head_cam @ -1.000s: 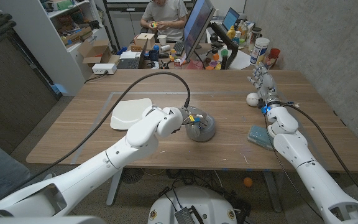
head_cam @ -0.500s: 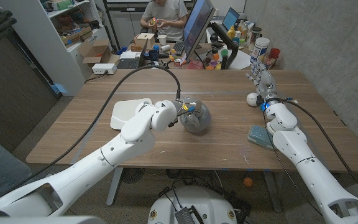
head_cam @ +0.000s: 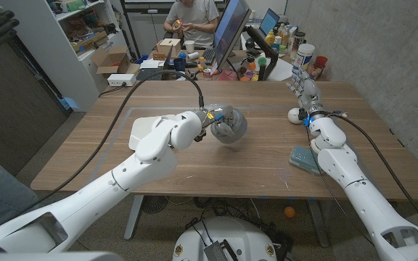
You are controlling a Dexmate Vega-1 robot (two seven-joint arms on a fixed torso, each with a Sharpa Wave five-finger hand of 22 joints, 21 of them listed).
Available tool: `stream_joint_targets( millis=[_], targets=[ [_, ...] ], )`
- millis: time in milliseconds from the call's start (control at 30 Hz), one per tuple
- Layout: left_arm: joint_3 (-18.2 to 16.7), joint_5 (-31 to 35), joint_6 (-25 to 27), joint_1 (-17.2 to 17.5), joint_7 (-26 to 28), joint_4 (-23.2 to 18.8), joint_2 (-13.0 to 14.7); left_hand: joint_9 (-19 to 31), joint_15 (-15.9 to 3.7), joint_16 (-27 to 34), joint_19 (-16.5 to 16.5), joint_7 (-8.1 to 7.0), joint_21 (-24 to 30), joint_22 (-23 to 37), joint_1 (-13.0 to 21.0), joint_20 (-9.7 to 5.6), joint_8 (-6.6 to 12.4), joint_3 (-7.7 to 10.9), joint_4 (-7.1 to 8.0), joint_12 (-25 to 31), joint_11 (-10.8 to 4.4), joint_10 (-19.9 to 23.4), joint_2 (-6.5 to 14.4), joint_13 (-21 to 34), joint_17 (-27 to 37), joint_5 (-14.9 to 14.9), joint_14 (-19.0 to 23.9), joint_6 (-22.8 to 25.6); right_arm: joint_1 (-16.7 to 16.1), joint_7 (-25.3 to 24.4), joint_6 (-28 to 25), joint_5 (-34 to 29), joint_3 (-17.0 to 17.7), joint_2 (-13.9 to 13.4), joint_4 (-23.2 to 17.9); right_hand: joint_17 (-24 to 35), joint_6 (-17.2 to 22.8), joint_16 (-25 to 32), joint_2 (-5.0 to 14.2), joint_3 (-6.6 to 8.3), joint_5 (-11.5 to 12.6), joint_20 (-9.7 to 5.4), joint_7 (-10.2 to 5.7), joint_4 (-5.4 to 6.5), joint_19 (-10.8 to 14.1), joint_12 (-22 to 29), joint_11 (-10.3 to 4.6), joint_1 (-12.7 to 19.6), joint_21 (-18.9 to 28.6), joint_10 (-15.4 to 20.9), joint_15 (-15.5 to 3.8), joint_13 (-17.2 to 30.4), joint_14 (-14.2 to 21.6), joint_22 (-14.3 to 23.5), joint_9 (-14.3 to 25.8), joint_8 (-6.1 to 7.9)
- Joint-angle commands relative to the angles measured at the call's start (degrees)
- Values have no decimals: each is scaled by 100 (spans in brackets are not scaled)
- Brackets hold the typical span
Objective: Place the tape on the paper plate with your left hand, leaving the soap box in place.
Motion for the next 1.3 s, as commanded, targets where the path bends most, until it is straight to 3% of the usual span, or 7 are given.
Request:
stream_joint_targets(
  millis=[33, 700, 1067, 1300],
  targets=[
    [-61, -475, 255, -43, 352, -272, 309, 120, -1213, -21, -45, -604, 3, 1, 545, 14, 55, 105, 44, 26, -875, 827, 578, 45, 20, 104, 1072, 692, 58, -16, 5, -34, -36, 2, 30, 16, 28, -6, -25, 6, 23, 4, -18, -2, -39, 27, 1, -41, 15, 17, 16, 20, 24, 15, 21, 17],
    [-330, -974, 952, 123, 546, -985, 1028, 158, -1204, -45, -109, -610, 23, 1, 584, 51, 56, 102, 39, 12, -873, 790, 596, 193, 77, 120, 1044, 639, 33, -5, -45, -41, -48, -65, -26, 6, 30, -12, -13, 20, 32, -60, 34, -34, 6, 27, 42, -3, 29, 21, -11, 21, 33, 12, 21, 18],
    [17, -155, 1687, -190, -529, -1480, 1717, 150, -1180, -58, -130, -613, 37, 0, 580, 71, 49, 98, 48, 5, -861, 788, 601, 263, 100, 127, 1035, 635, 112, 64, -8, -31, -90, -6, 140, 8, 31, -14, -17, 12, 32, -60, 32, -34, -8, 26, 36, -12, 22, 20, -11, 21, 29, 11, 21, 18],
    [-218, 89, 1951, 20, -691, -1610, 1926, 156, -1188, -65, -139, -612, 47, 0, 586, 76, 62, 97, 48, 0, -874, 789, 605, 305, 112, 131, 1035, 657, 165, 84, -12, -50, -129, 23, 220, 9, 32, -15, -14, 10, 32, -56, 32, -35, -11, 24, 40, -15, 20, 14, -8, 21, 27, 11, 21, 18]
  ],
)
